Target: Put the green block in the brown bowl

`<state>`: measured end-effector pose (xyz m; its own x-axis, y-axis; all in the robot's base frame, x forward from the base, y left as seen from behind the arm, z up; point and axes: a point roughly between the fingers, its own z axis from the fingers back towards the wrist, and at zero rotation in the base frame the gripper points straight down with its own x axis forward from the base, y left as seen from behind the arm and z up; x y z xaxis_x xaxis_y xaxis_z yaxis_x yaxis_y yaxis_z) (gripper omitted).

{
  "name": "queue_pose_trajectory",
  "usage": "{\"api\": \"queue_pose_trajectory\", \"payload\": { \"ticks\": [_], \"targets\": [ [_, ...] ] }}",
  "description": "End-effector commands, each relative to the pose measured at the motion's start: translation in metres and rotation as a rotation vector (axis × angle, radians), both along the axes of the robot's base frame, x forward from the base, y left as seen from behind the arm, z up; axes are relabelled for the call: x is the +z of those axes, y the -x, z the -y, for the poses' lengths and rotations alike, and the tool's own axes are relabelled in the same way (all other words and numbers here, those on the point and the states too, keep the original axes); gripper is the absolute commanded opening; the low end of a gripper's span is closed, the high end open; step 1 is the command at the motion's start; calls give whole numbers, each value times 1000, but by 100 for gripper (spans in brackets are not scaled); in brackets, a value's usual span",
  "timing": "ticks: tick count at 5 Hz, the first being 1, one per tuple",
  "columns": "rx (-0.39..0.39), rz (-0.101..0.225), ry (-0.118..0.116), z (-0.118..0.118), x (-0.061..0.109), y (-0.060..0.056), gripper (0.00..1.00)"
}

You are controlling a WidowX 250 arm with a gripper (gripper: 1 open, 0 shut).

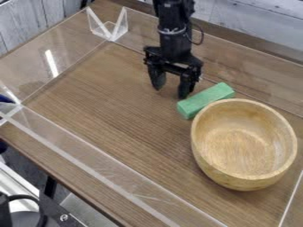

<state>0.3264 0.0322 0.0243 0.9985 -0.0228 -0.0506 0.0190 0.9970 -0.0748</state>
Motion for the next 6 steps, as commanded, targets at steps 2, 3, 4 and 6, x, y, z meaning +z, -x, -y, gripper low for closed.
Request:
{"api": "queue_pose_trajectory", "payload": {
  "ticks": [2, 3, 4, 6],
  "targets": [
    [-8, 51, -14, 1, 9, -13, 100],
    [-8, 51, -15, 2, 7, -14, 100],
    [-7, 51, -16, 2, 5, -15, 0],
    [-2, 54, -11, 2, 7, -15, 0]
  ]
}}
